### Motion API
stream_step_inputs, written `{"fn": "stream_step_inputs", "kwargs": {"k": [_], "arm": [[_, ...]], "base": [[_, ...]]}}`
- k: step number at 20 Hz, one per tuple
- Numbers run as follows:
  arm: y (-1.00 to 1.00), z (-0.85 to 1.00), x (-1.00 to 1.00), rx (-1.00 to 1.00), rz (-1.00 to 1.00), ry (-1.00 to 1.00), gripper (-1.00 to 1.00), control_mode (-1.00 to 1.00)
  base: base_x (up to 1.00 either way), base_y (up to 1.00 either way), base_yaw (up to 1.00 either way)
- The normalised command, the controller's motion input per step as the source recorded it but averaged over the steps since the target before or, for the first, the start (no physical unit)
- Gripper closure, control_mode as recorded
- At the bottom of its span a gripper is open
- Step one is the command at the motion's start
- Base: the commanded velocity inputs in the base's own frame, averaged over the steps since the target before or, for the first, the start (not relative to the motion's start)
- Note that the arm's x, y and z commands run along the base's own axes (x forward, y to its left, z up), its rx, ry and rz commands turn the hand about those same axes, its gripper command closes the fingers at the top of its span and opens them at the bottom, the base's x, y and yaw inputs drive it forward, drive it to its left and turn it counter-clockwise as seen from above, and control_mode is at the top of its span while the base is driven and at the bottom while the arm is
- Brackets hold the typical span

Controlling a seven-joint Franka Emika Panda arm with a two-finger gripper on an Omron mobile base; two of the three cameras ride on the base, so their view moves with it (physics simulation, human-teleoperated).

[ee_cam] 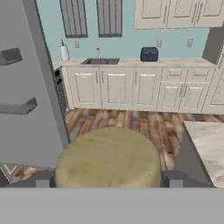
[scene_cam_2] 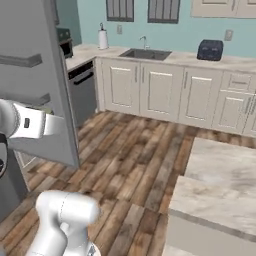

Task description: Retrieve the sausage and cheese from the fridge and place them on the cutting board on the counter.

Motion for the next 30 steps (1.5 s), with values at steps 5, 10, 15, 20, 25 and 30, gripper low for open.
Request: {"fn": "stream_step_inputs", "kwargs": {"k": [5,10,15,20,25,30], "arm": [[0.00,0.00,0.00,0.00,0.00,0.00,1.00,1.00],[0.00,0.00,0.00,0.00,0.00,0.00,1.00,1.00],[0.00,0.00,0.00,0.00,0.00,0.00,1.00,1.00],[0.00,0.00,0.00,0.00,0.00,0.00,1.00,1.00],[0.00,0.00,0.00,0.00,0.00,0.00,1.00,1.00],[0.00,0.00,0.00,0.00,0.00,0.00,1.00,1.00]], "base": [[0.00,-0.27,-0.60],[0.64,0.04,-0.26],[1.00,0.17,-0.14],[1.00,0.10,-0.13],[1.00,0.16,-0.13],[1.00,0.21,-0.15]]}}
